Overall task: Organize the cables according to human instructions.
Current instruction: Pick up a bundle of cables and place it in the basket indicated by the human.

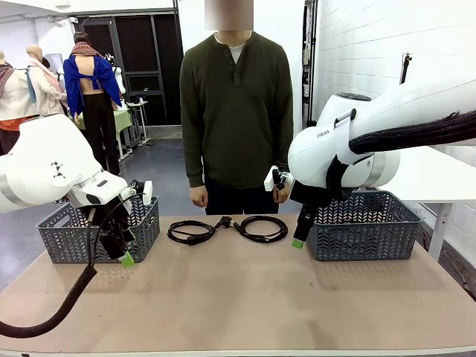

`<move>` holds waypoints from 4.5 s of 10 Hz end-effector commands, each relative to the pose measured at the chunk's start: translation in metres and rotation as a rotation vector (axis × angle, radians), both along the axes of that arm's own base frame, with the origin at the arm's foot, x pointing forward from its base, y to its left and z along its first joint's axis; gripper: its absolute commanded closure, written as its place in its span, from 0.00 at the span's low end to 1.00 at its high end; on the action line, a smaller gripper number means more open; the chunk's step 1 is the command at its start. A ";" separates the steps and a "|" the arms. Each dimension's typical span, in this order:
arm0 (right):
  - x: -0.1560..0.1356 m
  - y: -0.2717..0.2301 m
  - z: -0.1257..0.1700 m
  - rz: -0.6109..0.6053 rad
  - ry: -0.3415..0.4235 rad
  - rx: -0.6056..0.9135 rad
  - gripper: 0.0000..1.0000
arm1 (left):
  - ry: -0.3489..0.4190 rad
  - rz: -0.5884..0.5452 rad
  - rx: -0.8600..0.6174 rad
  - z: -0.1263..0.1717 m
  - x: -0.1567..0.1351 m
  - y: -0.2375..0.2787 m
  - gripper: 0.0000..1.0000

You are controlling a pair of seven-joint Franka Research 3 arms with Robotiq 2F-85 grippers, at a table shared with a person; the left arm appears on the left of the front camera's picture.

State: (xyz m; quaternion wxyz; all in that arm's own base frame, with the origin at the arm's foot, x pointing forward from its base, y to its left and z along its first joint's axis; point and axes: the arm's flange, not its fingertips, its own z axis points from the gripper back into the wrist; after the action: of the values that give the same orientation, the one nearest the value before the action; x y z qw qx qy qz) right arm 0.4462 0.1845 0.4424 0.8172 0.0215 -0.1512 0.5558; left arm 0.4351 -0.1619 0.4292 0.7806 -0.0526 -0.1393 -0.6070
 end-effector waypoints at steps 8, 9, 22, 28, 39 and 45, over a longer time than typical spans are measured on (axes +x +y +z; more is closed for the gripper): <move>0.000 0.000 0.001 -0.002 0.005 -0.010 0.00 | 0.003 0.001 0.006 0.001 0.001 0.000 0.00; 0.000 0.000 0.001 -0.002 0.005 -0.010 0.00 | 0.003 0.001 0.006 0.001 0.001 0.000 0.00; 0.000 0.000 0.001 -0.002 0.005 -0.010 0.00 | 0.003 0.001 0.006 0.001 0.001 0.000 0.00; 0.017 0.021 0.009 -0.008 0.021 -0.046 0.00 | 0.003 0.001 0.006 0.001 0.001 0.000 0.00; 0.154 0.112 -0.042 -0.166 0.032 -0.111 0.00 | 0.003 0.001 0.006 0.001 0.001 0.000 0.00; 0.150 0.106 -0.049 -0.141 0.026 -0.094 0.00 | 0.003 0.001 0.006 0.001 0.001 0.000 0.00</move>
State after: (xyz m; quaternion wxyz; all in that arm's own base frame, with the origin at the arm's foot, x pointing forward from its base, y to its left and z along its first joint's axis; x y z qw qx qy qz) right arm 0.5979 0.2930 0.3938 0.8562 -0.0173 -0.1102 0.5044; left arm 0.4353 -0.1616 0.4289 0.7808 -0.0534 -0.1392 -0.6068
